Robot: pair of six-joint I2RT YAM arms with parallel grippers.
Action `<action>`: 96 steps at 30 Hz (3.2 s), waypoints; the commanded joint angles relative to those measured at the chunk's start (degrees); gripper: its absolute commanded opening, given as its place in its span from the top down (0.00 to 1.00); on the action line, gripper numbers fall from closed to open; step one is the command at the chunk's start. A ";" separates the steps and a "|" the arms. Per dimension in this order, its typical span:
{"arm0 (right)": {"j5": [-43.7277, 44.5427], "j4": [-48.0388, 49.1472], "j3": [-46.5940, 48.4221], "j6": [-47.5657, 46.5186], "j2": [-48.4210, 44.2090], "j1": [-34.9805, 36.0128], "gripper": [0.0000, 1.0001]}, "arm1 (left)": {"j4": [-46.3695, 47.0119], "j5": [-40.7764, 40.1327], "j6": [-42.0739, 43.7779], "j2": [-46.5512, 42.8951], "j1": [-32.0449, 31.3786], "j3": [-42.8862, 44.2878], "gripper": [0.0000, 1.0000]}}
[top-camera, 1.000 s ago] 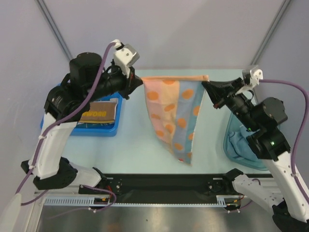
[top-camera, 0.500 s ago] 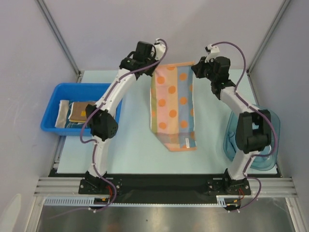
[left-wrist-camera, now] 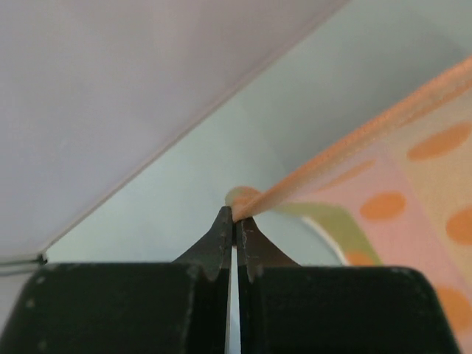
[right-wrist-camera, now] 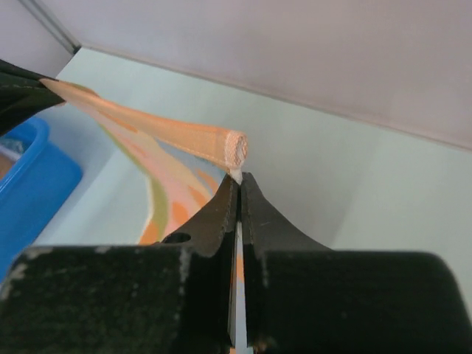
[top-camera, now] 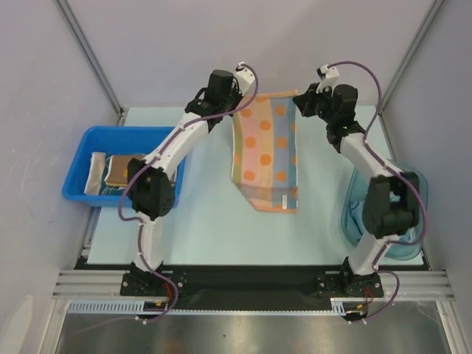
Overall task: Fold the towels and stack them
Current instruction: Flatten out the crumpled towel, then fold the towel
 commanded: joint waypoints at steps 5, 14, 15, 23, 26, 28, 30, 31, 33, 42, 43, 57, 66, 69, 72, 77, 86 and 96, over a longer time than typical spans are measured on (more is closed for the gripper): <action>6.56 -13.28 -18.32 -3.53 -42.87 8.62 1.00 | 2.47 -9.63 4.73 -38.16 -12.17 -28.01 1.00; 10.44 -27.43 -25.59 3.85 -74.06 17.17 1.00 | -0.87 -6.66 -0.91 -66.38 -29.23 -44.56 1.00; 9.39 -27.69 -24.28 5.25 -75.21 17.17 1.00 | -1.39 -6.21 -0.82 -66.49 -30.47 -43.95 1.00; 12.80 -23.30 -18.56 5.27 -69.17 17.17 1.00 | -8.96 -11.11 1.45 -56.65 -35.14 -27.60 1.00; 16.50 -20.32 -18.12 0.97 -62.23 17.08 1.00 | -5.35 -12.81 4.71 -52.00 -29.82 -28.57 1.00; 16.16 -15.85 -17.33 -1.41 -57.23 16.21 1.00 | -6.75 -4.15 2.70 -45.96 -24.18 -24.64 1.00; 12.57 -10.24 -16.45 -0.46 -48.54 11.24 1.00 | -6.93 -1.29 4.08 -41.29 -17.58 -22.07 1.00; 10.11 -7.77 -16.01 0.77 -45.37 9.11 1.00 | -6.50 -1.98 5.84 -36.13 -16.34 -19.54 1.00; 4.91 -0.15 -14.61 3.68 -35.53 5.58 1.00 | -5.62 -1.99 9.70 -30.92 -13.44 -16.63 0.99; -2.91 18.25 -2.32 3.59 -0.83 0.74 1.00 | -7.28 4.95 12.01 4.04 -2.71 12.88 1.00; -3.71 18.62 -0.47 3.42 1.57 0.39 1.00 | -7.20 5.74 11.57 6.26 -2.10 14.49 1.00; -12.42 27.06 -9.65 6.31 6.79 -4.89 1.00 | -0.71 11.37 11.39 -3.71 -1.65 -8.49 1.00; -9.17 24.10 -31.29 5.61 -7.18 -5.15 1.00 | 2.03 9.53 8.94 -17.26 -7.71 -31.80 1.00; -8.37 21.97 -36.30 6.22 -10.96 -5.07 1.00 | 2.29 9.44 7.36 -19.19 -8.94 -36.72 1.00; -7.23 20.21 -40.78 6.76 -14.22 -5.07 1.00 | 2.65 9.17 5.86 -21.04 -9.91 -41.21 1.00; -5.04 17.40 -46.23 6.93 -19.22 -5.07 1.00 | 3.87 10.67 2.79 -23.50 -12.72 -47.19 1.00; -5.65 11.77 -50.10 7.19 -24.32 -5.15 1.00 | 2.65 9.62 -0.12 -25.44 -16.06 -51.15 0.99; -2.84 0.79 -51.60 7.46 -28.98 -3.57 1.00 | 0.45 8.47 -2.23 -24.92 -18.53 -52.38 1.00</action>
